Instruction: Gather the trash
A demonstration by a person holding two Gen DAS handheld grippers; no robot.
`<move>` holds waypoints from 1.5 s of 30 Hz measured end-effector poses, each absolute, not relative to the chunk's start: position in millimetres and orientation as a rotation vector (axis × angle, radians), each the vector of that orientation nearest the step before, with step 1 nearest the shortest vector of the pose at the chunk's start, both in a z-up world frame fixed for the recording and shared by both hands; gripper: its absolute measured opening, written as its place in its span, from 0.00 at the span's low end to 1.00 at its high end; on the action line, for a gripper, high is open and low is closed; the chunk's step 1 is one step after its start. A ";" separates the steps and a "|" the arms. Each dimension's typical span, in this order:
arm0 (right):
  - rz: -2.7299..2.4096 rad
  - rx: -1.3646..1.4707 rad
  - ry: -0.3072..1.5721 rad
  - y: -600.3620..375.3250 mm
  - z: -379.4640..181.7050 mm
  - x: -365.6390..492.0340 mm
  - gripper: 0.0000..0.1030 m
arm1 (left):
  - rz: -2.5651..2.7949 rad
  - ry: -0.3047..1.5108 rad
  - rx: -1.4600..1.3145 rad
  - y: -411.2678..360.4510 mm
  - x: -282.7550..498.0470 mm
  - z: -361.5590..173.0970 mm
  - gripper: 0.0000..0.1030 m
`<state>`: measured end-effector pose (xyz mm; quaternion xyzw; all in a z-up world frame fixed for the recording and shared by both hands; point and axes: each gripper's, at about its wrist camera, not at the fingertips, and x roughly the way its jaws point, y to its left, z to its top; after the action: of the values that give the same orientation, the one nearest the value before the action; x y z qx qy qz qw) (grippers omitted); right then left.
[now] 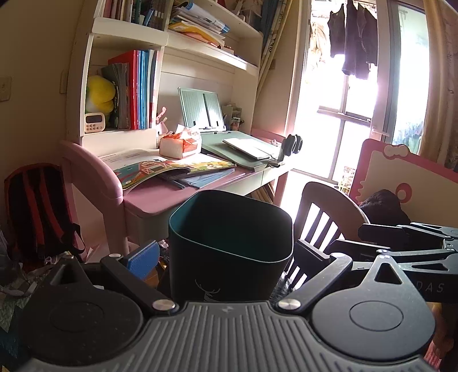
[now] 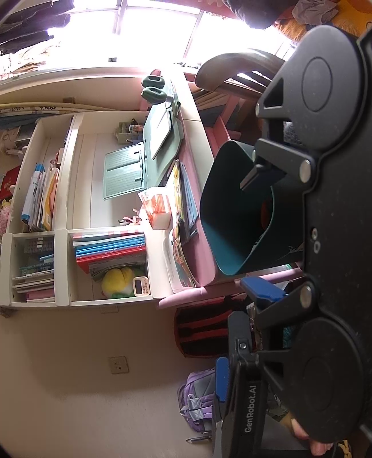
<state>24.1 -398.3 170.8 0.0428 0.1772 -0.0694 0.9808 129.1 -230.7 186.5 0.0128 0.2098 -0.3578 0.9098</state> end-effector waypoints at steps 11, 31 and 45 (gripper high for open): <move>-0.146 0.088 0.346 -401.0 171.5 16.5 0.64 | -0.743 0.396 0.066 -233.7 117.1 188.4 0.98; -0.168 0.076 0.339 -397.9 171.6 14.0 0.64 | -0.761 0.372 0.061 -237.8 109.1 188.2 0.98; -0.173 0.078 0.344 -397.4 170.4 13.4 0.64 | -0.761 0.365 0.061 -239.9 109.7 186.6 0.98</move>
<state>13.4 -397.4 170.4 0.0390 0.1709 -0.0858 0.9808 109.7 -239.9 186.6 0.0294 0.1770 -0.3690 0.9119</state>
